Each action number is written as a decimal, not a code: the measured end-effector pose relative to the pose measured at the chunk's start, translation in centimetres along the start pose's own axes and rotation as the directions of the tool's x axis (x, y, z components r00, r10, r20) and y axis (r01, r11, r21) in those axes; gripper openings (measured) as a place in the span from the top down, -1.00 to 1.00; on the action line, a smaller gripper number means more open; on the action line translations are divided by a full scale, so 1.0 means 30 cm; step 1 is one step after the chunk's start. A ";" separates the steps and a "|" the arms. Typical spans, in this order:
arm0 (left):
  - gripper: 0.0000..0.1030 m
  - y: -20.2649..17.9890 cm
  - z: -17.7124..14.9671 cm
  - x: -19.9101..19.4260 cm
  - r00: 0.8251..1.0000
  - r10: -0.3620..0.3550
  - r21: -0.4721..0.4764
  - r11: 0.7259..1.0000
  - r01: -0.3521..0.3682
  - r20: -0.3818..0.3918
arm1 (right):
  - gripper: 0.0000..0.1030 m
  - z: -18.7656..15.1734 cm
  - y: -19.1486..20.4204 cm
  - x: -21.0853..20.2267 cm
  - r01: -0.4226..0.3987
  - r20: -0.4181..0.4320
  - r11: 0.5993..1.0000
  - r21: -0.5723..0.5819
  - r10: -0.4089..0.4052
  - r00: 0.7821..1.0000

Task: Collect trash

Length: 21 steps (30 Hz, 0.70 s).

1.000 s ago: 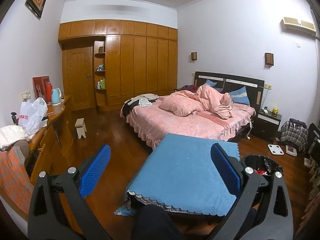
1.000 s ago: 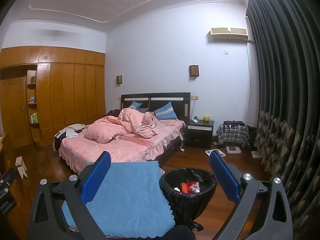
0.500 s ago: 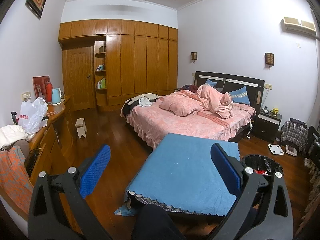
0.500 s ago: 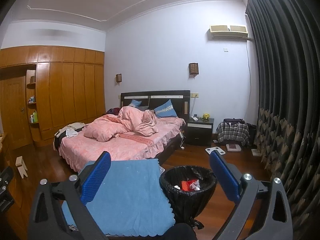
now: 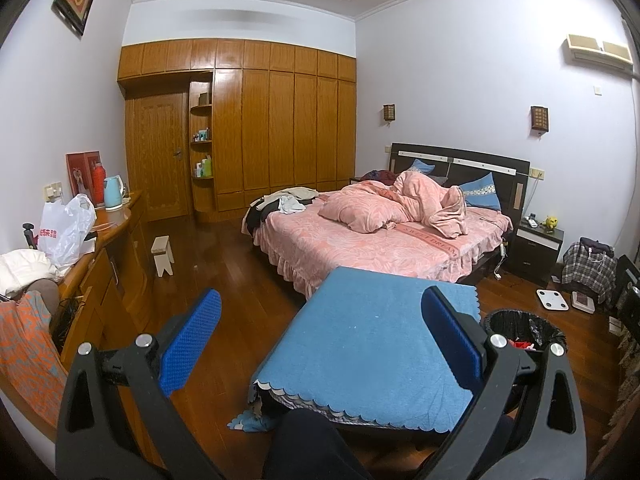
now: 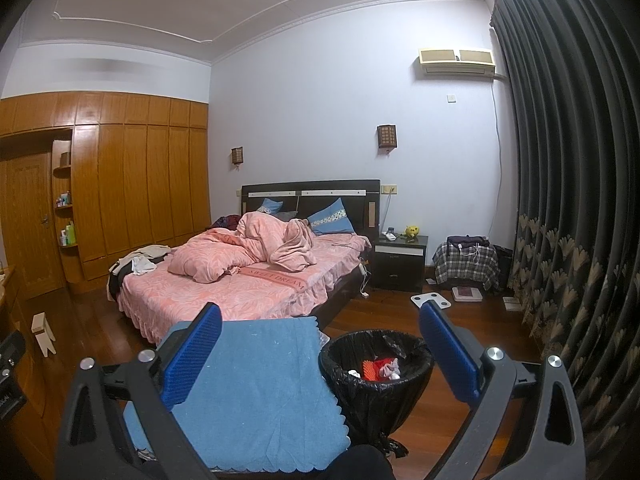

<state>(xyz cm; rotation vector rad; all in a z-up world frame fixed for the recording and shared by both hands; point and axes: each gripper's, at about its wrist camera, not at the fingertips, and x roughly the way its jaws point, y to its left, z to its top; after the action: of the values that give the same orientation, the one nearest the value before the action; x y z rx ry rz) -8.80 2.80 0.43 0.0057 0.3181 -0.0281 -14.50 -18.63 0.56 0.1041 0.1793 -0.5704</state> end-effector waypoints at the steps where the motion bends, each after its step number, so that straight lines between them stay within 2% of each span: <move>1: -0.89 0.000 0.000 0.000 1.000 0.000 0.000 1.000 0.000 0.000 | -0.88 -0.001 0.001 -0.001 0.000 -0.001 1.000 -0.001 0.000 1.000; 21: -0.89 0.011 -0.003 0.005 1.000 0.000 -0.002 1.000 0.000 -0.001 | -0.88 0.003 0.000 -0.001 0.000 -0.002 1.000 0.002 0.000 1.000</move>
<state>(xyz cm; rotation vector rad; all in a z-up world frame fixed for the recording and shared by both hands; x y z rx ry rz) -8.66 3.12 0.31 0.0038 0.3194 -0.0281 -14.51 -18.64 0.65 0.1067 0.1809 -0.5706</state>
